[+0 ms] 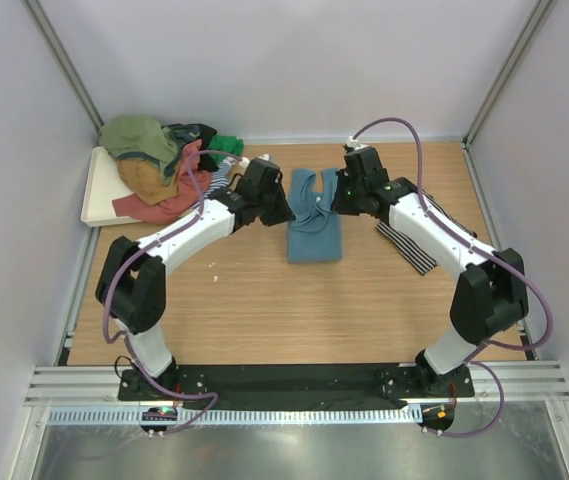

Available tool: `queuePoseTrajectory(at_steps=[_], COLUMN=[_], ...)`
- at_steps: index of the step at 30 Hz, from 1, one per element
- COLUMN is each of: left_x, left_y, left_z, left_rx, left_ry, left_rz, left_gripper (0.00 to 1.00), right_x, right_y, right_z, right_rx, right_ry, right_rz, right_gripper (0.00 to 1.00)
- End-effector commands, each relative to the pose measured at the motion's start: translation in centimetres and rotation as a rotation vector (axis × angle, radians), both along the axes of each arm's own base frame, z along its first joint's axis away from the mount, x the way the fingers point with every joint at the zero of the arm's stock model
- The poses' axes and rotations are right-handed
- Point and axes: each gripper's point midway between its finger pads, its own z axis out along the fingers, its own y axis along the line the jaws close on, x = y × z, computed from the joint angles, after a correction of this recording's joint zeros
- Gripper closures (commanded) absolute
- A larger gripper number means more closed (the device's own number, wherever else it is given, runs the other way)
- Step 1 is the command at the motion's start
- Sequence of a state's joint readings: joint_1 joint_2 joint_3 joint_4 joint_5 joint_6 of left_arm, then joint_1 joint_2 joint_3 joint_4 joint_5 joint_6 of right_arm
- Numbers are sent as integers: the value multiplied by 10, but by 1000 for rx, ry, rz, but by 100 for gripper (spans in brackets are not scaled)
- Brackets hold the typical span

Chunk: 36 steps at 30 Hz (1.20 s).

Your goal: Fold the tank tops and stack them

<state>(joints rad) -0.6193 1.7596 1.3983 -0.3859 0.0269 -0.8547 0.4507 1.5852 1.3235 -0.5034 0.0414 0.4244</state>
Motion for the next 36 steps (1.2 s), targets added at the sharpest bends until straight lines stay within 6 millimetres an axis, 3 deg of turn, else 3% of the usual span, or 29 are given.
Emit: queuePoseTrajectory(at_steps=[1, 4, 6, 8, 9, 10, 12, 16, 17, 18, 19, 23, 28, 36], left_x=[27, 45, 59, 74, 82, 85, 90, 83, 80, 80, 71, 49, 31, 39], left_y=[1, 1, -2, -6, -4, -6, -7, 2, 5, 10, 15, 20, 13, -3], left_z=[3, 0, -12, -12, -30, -34, -45, -44, -43, -27, -33, -21, -26, -50], left_rx=[2, 5, 8, -20, -9, -11, 4, 35, 40, 38, 50, 7, -30, -40], left_ry=[-40, -49, -38, -41, -13, -3, 26, 12, 4, -38, -25, -39, -27, 24], left_rz=[16, 33, 33, 22, 21, 12, -7, -11, -5, 7, 8, -13, -61, -98], left_gripper=[100, 98, 98, 94, 85, 74, 46, 30, 28, 27, 27, 30, 31, 34], right_x=[31, 49, 59, 67, 72, 75, 78, 73, 75, 72, 65, 52, 42, 60], right_y=[-2, -10, -17, -25, -24, -26, -36, -48, -49, -50, -52, -45, -37, -31], right_z=[1, -9, -30, -38, -49, -53, -67, -66, -61, -46, -49, -35, -54, -91], right_rx=[-24, -30, -44, -50, -47, -47, -84, -78, -61, -35, -33, 38, 95, 155], right_ry=[-25, -3, 35, 51, 64, 63, 88, 80, 52, 21, 25, -20, 15, 100], right_rz=[-45, -95, -134, -174, -178, -187, -238, -260, -267, -264, -261, -198, -134, -108], right_gripper=[99, 99, 99, 99, 96, 86, 49, 38, 36, 34, 34, 35, 34, 35])
